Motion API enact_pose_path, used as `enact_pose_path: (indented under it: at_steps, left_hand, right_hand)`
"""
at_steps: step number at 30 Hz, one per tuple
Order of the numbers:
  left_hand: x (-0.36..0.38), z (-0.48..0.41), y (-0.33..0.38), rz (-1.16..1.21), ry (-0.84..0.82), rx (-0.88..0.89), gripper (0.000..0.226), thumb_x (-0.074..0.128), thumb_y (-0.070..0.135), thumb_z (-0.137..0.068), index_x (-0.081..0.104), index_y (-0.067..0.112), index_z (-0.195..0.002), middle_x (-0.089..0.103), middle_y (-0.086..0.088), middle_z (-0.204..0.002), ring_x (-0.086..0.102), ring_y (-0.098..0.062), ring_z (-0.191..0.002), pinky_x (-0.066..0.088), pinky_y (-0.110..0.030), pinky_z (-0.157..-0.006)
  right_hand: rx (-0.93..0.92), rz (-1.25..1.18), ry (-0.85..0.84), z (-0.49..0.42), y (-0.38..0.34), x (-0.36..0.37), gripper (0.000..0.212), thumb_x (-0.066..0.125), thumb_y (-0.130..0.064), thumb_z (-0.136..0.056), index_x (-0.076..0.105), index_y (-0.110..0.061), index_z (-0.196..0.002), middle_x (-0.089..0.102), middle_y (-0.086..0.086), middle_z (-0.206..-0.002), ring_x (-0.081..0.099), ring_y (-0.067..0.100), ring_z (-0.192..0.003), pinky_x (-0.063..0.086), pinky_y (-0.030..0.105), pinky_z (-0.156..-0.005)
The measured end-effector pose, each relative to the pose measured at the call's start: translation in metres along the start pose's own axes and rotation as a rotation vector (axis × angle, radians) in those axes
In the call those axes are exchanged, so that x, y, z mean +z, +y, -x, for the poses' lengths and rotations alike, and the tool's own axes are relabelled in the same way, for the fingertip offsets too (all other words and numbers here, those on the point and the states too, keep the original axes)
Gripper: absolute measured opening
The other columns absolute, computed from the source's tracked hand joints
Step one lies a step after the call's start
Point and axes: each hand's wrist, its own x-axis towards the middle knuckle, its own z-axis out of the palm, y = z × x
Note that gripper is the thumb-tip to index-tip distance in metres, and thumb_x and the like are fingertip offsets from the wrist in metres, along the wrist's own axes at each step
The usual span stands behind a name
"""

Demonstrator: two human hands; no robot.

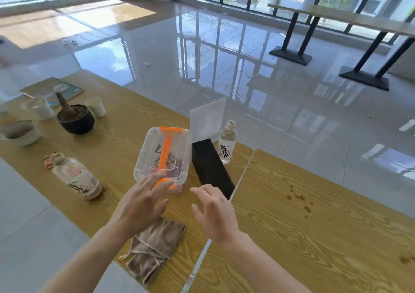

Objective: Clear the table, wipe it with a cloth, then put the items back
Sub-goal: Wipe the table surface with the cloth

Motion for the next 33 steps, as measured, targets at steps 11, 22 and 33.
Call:
enact_pose_path:
  at_steps: [11, 22, 33]
  left_hand:
    - [0.089, 0.087, -0.051, -0.008, -0.175, -0.498, 0.047, 0.065, 0.027, -0.09, 0.057, 0.019, -0.135, 0.056, -0.005, -0.133, 0.054, -0.027, -0.121, 0.048, -0.038, -0.096]
    - [0.142, 0.118, -0.089, -0.082, -0.305, -0.599, 0.072, -0.004, 0.065, -0.09, -0.002, 0.037, -0.156, -0.012, 0.001, -0.165, -0.023, -0.02, -0.149, -0.01, -0.046, -0.122]
    - [0.151, 0.107, -0.068, -0.018, -0.311, -0.523, 0.075, 0.0, 0.071, -0.092, 0.0, 0.034, -0.157, -0.013, 0.006, -0.164, -0.027, -0.013, -0.148, -0.016, -0.041, -0.121]
  right_hand:
    - [0.196, -0.009, -0.515, 0.001, -0.007, 0.088, 0.059, 0.06, -0.039, -0.094, 0.039, -0.023, -0.147, 0.046, 0.005, -0.144, 0.041, 0.03, -0.133, 0.043, 0.043, -0.105]
    - [0.224, 0.166, -0.538, -0.006, -0.015, 0.136, 0.029, 0.052, -0.04, -0.098, 0.055, -0.016, -0.113, 0.056, 0.007, -0.121, 0.048, 0.029, -0.115, 0.042, 0.043, -0.094]
    - [0.406, -0.216, -0.249, 0.028, 0.031, 0.095, 0.028, 0.058, -0.017, -0.079, 0.035, -0.025, -0.066, 0.043, -0.009, -0.058, 0.037, 0.009, -0.051, 0.029, 0.024, -0.047]
